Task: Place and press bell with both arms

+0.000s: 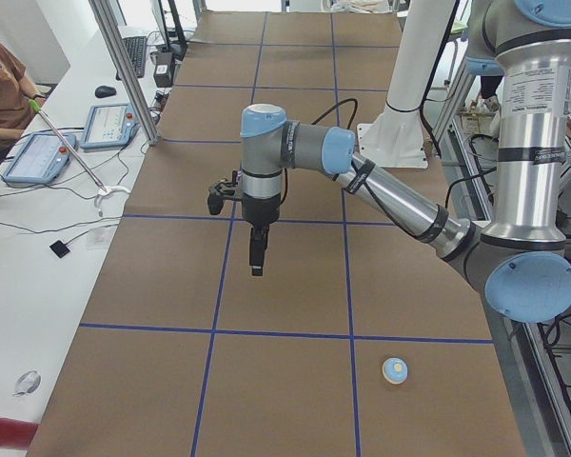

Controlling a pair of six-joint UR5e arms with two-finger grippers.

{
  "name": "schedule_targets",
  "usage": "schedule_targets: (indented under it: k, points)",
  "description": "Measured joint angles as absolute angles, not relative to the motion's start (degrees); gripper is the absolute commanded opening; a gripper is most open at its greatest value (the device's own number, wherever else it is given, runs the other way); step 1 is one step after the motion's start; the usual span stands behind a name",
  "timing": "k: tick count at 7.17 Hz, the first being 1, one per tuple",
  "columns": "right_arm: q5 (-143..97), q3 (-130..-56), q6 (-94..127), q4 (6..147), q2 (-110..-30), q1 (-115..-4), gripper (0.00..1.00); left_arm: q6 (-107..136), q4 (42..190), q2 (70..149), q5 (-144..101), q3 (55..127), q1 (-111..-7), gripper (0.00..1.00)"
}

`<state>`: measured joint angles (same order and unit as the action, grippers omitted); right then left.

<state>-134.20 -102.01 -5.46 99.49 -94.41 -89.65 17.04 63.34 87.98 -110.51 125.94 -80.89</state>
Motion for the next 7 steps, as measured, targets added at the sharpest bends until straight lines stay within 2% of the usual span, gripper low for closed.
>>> schedule_targets:
  k: [3, 7]
  points:
    - [-134.21, -103.36, -5.45, 99.49, -95.02, -89.65, 1.0, 52.55, 62.4, 81.44, -99.79, 131.02, -67.01, 1.0]
    - [-134.21, -105.27, -5.51, 99.49, -95.36, -89.65, 1.0, 103.37, 61.66, 68.39, -90.51, 130.27, -40.78, 1.0]
